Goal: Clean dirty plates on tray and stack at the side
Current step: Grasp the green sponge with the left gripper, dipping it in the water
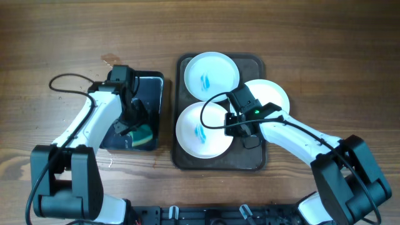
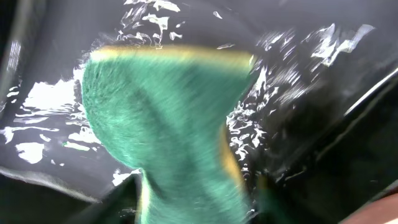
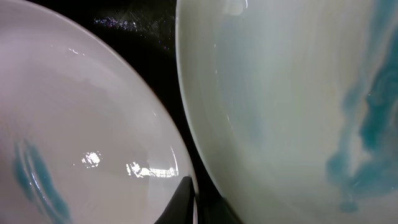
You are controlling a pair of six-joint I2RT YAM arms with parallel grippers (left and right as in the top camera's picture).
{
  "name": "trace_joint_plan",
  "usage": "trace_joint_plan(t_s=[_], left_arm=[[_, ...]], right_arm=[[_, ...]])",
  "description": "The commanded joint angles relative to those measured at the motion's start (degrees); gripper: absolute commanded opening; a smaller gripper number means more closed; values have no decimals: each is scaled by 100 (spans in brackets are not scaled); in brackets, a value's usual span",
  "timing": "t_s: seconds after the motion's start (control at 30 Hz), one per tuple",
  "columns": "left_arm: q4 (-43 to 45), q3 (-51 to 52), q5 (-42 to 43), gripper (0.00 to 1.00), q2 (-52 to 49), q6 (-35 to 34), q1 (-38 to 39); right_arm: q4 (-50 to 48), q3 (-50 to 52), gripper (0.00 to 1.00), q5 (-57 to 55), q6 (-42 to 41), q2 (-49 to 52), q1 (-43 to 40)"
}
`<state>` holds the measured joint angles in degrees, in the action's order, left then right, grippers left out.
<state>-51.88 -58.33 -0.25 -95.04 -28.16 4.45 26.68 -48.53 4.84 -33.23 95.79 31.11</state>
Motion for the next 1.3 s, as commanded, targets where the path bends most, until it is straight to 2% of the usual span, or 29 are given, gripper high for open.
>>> trace_joint_plan(t_s=[0.0, 0.07, 0.33, 0.37, 0.43, 0.57, 0.6, 0.63, 0.7, 0.83, 0.9, 1.03, 1.13, 1.23, 1.27], left_arm=[[66, -125, -402, 69, -50, 247, -11], [232, -81, -439, 66, -55, 247, -11], [1405, 977, -501, 41, -66, 203, -11], [1587, 1091, -474, 32, -66, 205, -9], [1672, 1064, -468, 4, -61, 205, -11], [1508, 549, -37, 5, -31, 494, -4], [1451, 433, 2, 9, -31, 564, -4], [1360, 289, -2, 23, -31, 625, -4], [1158, 96, -26, 35, -31, 702, -7], [323, -289, 70, 47, -28, 693, -4], [-61, -330, 286, 49, -28, 671, -4], [-544, -155, 450, 46, -42, 275, -4], [-240, 319, 501, 40, -44, -133, -4], [308, 883, 538, 29, -44, -323, -4], [546, 1071, 525, 21, -44, -315, -4]], right_arm=[[76, 39, 4, -551, -125, 118, -33], [76, 39, 4, -551, -125, 118, -33], [79, 39, 4, -551, -129, 118, -33], [79, 39, 4, -551, -127, 118, -33], [79, 39, 4, -551, -127, 118, -33], [81, 39, 4, -551, -127, 118, -33], [85, 39, 4, -551, -127, 118, -33], [94, 39, 4, -551, -127, 118, -33], [96, 39, 5, -551, -127, 118, -33], [103, 39, 4, -531, -129, 118, -33], [109, 39, 4, -531, -125, 118, -33], [107, 39, 4, -531, -127, 118, -33], [118, 39, 4, -531, -125, 118, -33], [118, 39, 4, -531, -127, 118, -33], [114, 39, 4, -531, -129, 118, -33]])
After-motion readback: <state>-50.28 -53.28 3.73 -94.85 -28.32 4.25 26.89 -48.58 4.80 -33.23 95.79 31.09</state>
